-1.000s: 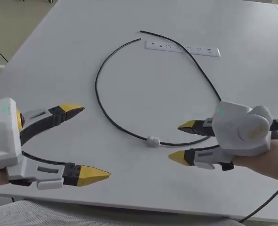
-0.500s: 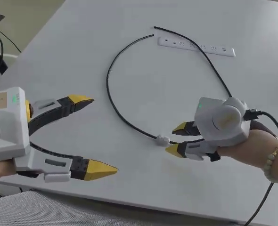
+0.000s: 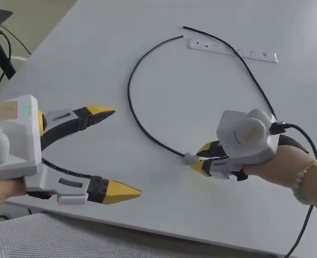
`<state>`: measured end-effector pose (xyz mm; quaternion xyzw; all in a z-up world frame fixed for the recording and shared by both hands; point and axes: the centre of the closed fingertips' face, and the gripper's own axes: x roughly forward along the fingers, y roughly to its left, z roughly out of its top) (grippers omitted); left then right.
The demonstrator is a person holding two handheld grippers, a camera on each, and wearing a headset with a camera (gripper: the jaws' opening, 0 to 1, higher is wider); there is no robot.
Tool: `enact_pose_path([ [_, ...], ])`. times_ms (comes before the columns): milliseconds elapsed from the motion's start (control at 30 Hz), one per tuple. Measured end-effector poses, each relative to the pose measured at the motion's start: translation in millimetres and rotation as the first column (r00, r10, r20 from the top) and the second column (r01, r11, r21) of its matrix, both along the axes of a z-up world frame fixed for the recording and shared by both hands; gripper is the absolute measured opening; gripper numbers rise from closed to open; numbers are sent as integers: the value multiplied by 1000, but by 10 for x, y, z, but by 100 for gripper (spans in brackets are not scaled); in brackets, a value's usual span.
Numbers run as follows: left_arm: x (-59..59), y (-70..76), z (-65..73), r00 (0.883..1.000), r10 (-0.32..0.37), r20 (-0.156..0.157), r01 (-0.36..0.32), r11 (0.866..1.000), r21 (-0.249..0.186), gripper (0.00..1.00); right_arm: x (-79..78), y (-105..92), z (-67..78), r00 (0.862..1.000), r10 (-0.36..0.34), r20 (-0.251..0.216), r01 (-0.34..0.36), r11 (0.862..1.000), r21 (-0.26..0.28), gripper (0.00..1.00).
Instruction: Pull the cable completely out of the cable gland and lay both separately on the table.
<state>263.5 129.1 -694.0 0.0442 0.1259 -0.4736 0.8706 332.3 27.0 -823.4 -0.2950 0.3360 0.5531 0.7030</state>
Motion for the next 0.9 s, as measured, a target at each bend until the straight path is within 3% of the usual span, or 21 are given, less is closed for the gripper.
enact_pose_path([
  [467, 31, -36, -24, 1000, -14, -7, 14, 1000, 10, 94, 28, 12, -22, 1000, 11, 5, -11, 1000, -9, 9],
  [900, 146, -212, 68, 998, -52, 28, 52, 998, 27, 91, 65, -115, 357, 996, 17, 86, -17, 1000, 5, 8],
])
